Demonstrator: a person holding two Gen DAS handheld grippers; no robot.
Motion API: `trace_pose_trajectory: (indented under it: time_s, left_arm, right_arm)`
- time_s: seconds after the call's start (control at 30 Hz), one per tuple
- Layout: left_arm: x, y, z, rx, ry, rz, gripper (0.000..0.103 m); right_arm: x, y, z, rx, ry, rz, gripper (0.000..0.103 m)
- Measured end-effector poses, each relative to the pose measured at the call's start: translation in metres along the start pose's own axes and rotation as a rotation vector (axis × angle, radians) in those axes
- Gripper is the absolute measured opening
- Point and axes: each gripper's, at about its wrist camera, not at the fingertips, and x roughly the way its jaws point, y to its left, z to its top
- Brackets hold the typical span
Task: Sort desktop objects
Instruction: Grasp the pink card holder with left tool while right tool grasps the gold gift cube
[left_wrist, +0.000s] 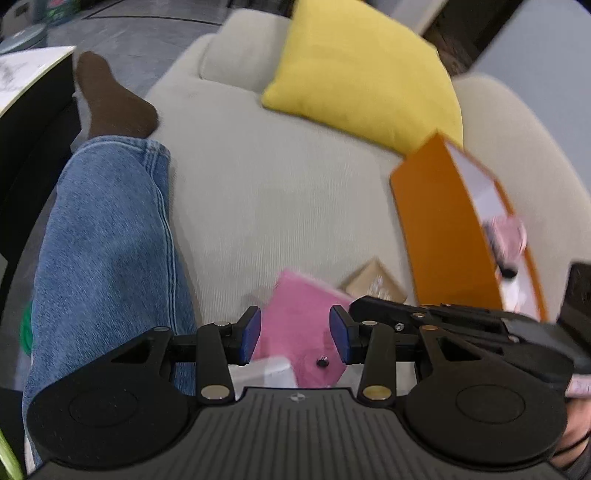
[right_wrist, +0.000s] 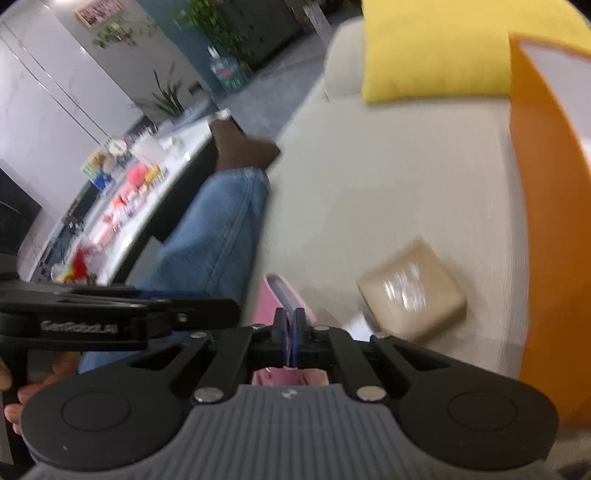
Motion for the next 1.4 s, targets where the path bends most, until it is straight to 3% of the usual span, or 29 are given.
trace_pose_trajectory:
  time_s: [0.17, 0.3, 0.53, 0.83, 0.9, 1.13, 1.2, 1.27, 1.4]
  left_arm:
    - [-0.015, 0.003, 0.01, -0.046, -0.067, 0.002, 0.048]
    - [-0.008, 0.007, 0.014, -0.086, -0.048, -0.011, 0.048]
    - [0.006, 0.008, 0.012, -0.117, 0.018, 0.002, 0.055]
    - [0.022, 0.001, 0.013, -0.117, 0.104, 0.055, 0.055]
    - [0.025, 0.002, 0.011, -0.122, 0.122, 0.06, 0.044]
    - [0.022, 0.003, 0.005, -0.074, 0.11, 0.05, 0.037]
    - [0.02, -0.002, 0.005, -0.024, 0.094, 0.043, 0.03]
    - [0.019, -0.008, 0.004, 0.035, 0.075, 0.049, 0.021]
    - [0.017, -0.021, 0.006, 0.125, 0.027, 0.051, 0.018]
  right_arm:
    - [-0.019, 0.021, 0.016, -0.103, -0.121, -0.049, 0.002]
    - [-0.004, 0.021, 0.006, -0.117, -0.058, -0.042, 0.002]
    - [-0.001, 0.027, -0.006, -0.129, -0.034, 0.039, 0.003]
    - [0.007, 0.04, -0.015, -0.172, 0.033, 0.084, 0.005]
    - [0.008, 0.041, -0.017, -0.18, 0.04, 0.074, 0.005]
    - [-0.009, 0.026, -0.018, -0.214, 0.067, -0.015, 0.013]
    - [-0.013, 0.018, -0.015, -0.236, 0.077, -0.089, 0.026]
    - [-0.013, 0.01, -0.009, -0.256, 0.107, -0.165, 0.031]
    - [-0.004, 0.002, 0.004, -0.328, 0.17, -0.237, 0.037]
